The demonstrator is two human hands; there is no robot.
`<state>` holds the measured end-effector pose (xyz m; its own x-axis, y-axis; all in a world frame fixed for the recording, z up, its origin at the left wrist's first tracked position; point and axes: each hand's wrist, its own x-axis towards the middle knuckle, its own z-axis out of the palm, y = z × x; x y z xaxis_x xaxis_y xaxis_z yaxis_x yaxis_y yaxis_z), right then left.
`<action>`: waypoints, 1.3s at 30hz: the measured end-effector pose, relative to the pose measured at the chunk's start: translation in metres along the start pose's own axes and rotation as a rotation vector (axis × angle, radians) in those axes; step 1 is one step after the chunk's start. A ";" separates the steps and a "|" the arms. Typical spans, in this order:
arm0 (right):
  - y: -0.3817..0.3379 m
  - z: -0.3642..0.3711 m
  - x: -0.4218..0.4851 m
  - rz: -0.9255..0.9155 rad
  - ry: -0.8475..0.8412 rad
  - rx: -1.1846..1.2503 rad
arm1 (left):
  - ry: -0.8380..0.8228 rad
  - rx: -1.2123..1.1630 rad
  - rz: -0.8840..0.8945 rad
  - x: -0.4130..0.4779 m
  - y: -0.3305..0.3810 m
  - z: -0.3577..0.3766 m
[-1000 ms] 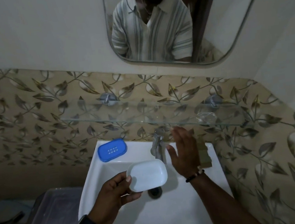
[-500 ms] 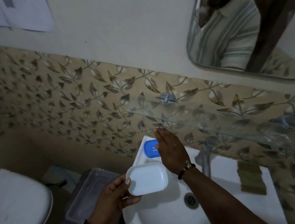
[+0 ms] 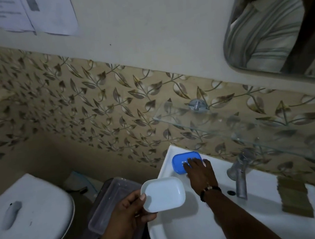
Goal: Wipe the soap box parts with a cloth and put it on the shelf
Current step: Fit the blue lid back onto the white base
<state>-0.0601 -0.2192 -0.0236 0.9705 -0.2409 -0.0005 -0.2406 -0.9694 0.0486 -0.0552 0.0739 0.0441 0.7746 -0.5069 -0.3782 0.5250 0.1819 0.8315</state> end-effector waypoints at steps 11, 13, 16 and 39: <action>-0.004 -0.058 -0.031 0.152 0.460 0.245 | -0.059 -0.033 0.040 0.023 0.002 0.009; -0.006 -0.076 -0.035 0.182 0.578 0.341 | -0.073 -0.010 0.048 0.029 0.001 0.012; -0.009 -0.101 -0.052 0.230 0.705 0.555 | -0.088 0.006 0.065 0.036 0.001 0.018; -0.013 -0.148 -0.140 0.152 0.672 0.681 | -0.480 0.123 0.116 0.031 0.001 0.092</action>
<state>-0.1914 -0.1662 0.1241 0.6822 -0.4936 0.5394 -0.1140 -0.8005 -0.5883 -0.0636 -0.0192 0.0707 0.5611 -0.8243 -0.0752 0.3776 0.1741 0.9094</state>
